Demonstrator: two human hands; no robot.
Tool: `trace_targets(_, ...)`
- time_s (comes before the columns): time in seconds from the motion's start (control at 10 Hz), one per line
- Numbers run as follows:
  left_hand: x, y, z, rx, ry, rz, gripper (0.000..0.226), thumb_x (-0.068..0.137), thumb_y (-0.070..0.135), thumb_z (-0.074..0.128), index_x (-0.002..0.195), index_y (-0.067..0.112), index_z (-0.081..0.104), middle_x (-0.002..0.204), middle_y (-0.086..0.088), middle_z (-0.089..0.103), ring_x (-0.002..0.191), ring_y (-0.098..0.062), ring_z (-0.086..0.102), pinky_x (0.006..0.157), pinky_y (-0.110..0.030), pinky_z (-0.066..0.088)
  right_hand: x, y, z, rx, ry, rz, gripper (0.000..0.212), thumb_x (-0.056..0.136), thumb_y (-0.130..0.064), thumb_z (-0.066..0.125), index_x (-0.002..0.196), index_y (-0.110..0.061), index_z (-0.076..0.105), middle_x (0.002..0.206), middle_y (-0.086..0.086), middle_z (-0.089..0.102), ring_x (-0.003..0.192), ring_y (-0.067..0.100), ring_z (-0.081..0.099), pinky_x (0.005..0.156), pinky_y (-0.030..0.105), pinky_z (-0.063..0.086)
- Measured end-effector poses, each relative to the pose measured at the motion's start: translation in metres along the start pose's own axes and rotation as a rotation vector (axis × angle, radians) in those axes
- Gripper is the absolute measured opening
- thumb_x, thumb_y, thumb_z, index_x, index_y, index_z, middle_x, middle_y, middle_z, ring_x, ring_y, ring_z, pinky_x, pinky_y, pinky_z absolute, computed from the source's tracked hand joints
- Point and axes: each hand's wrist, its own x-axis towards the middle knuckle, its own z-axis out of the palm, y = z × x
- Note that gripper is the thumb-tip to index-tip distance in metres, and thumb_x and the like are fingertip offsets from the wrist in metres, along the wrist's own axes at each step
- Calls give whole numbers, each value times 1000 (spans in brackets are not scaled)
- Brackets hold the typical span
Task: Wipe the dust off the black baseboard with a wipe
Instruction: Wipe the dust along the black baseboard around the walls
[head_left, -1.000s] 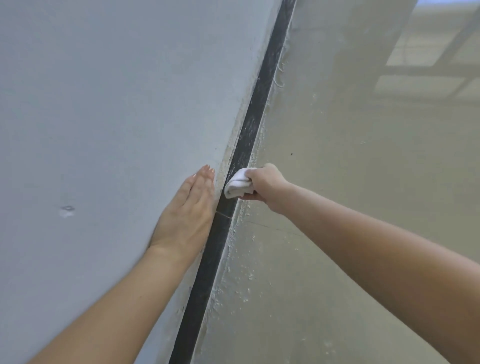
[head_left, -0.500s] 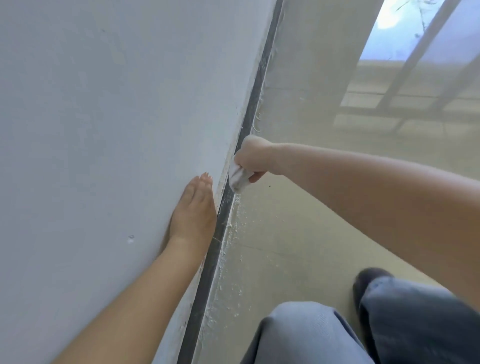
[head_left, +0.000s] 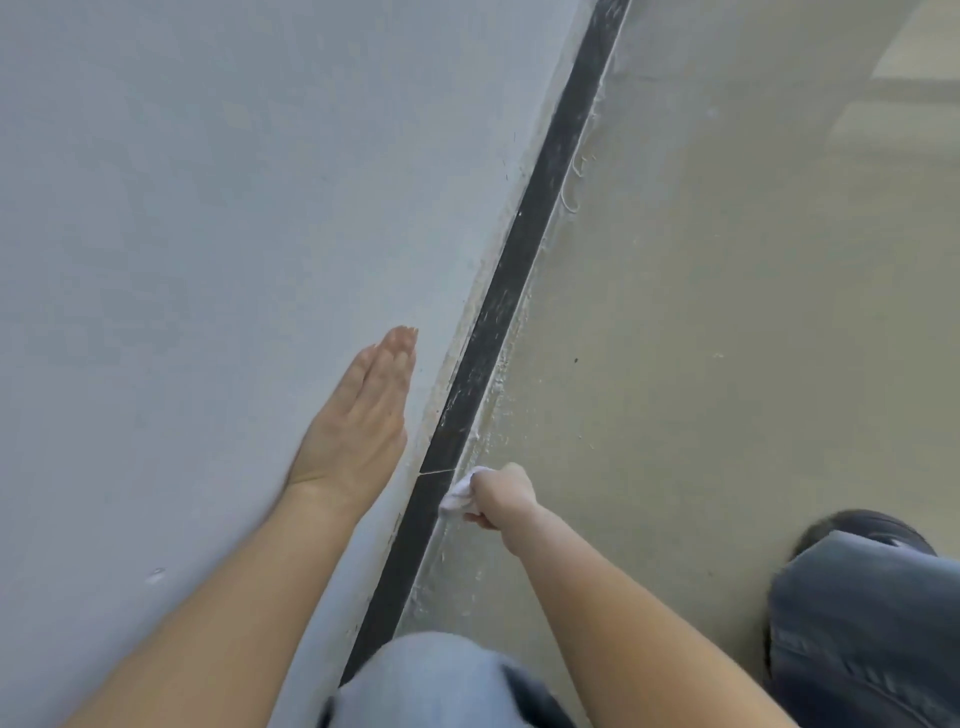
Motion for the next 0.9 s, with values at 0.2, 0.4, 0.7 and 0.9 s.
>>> trace_targets(0.2,16,1,-12,18,-17,30,65,92,29,44,144,-6,25,153,-17,21,142,-28,19,114,-43,-2,15,54,22,-223,-149,167,13,85,-10,47,73,-9,51,67,8,55,57,21,56,48,22,44)
trace_targets(0.4,29,6,-23,122,65,12,63,94,30,35,146,-3,21,155,-13,21,142,-24,20,115,-42,4,11,24,34,-136,-79,112,22,89,-3,46,69,-13,42,65,-3,35,71,14,54,64,20,39)
trace_targets(0.7,30,21,10,74,7,-42,59,97,27,25,147,-2,17,156,-11,18,143,-23,16,113,-42,-2,62,-40,-12,512,-14,34,6,91,-7,50,88,-4,55,94,15,62,58,23,64,49,28,53)
trace_targets(0.9,29,22,9,10,-26,-44,58,92,2,0,146,-1,20,155,-10,21,143,-23,18,113,-41,-3,44,-11,7,-9,-97,4,22,93,-18,41,77,-8,51,73,12,58,51,19,51,48,28,44)
